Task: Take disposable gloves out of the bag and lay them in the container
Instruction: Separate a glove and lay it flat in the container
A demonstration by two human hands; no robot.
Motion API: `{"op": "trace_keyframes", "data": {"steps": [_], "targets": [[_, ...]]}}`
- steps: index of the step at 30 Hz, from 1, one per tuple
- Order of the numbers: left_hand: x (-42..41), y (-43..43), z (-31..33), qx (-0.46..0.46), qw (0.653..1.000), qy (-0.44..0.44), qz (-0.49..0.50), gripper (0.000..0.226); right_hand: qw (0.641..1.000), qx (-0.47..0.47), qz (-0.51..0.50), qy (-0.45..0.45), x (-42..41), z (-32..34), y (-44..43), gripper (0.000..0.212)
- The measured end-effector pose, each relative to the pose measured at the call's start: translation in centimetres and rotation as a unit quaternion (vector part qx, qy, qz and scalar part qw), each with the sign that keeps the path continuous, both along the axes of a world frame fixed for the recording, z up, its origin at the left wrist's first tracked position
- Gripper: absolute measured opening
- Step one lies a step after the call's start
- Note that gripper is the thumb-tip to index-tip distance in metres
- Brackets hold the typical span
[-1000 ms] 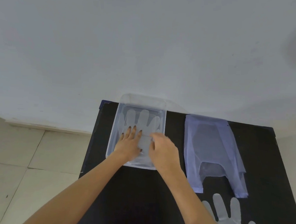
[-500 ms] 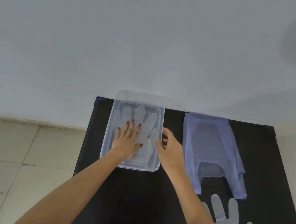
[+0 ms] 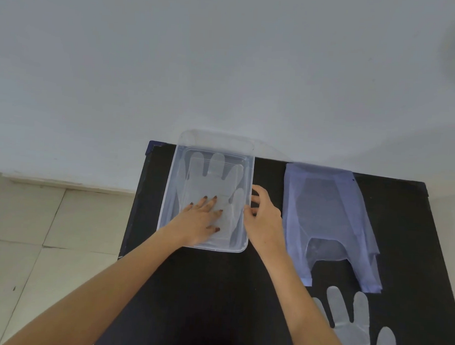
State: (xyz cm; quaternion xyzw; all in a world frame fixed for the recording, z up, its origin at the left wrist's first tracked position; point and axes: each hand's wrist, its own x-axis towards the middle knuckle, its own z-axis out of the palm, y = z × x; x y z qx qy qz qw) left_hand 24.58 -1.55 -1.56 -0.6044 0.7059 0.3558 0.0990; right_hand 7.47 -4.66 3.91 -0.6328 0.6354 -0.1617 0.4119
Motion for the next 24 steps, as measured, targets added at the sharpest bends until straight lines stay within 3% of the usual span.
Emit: {"op": "trace_keyframes", "data": {"steps": [4,6,11,15,19,24], "targets": [[0.7,-0.1,0.8,-0.068,0.993,0.045,0.084,0.037,1.0,-0.001,-0.001,-0.001,0.0,0.1,0.2,0.045],[1.0,-0.1,1.0,-0.039,0.994,0.035,0.091,0.031,1.0,0.002,-0.004,-0.005,0.1,0.1,0.2,0.046],[1.4,-0.4,1.3,0.036,0.993,0.047,0.099,0.03,0.999,0.016,-0.017,-0.037,0.1,0.2,0.2,0.047],[1.1,-0.5,1.3,-0.01,0.992,0.061,0.114,0.03,0.998,0.017,-0.028,-0.062,0.2,0.3,0.3,0.046],[0.1,-0.6,0.4,-0.094,0.995,0.001,0.034,0.049,0.996,0.012,-0.035,-0.076,0.1,0.2,0.4,0.045],[-0.6,-0.9,-1.0,-0.039,0.995,-0.073,-0.061,0.066,0.996,0.013,-0.028,-0.089,-0.2,0.0,0.2,0.044]]}}
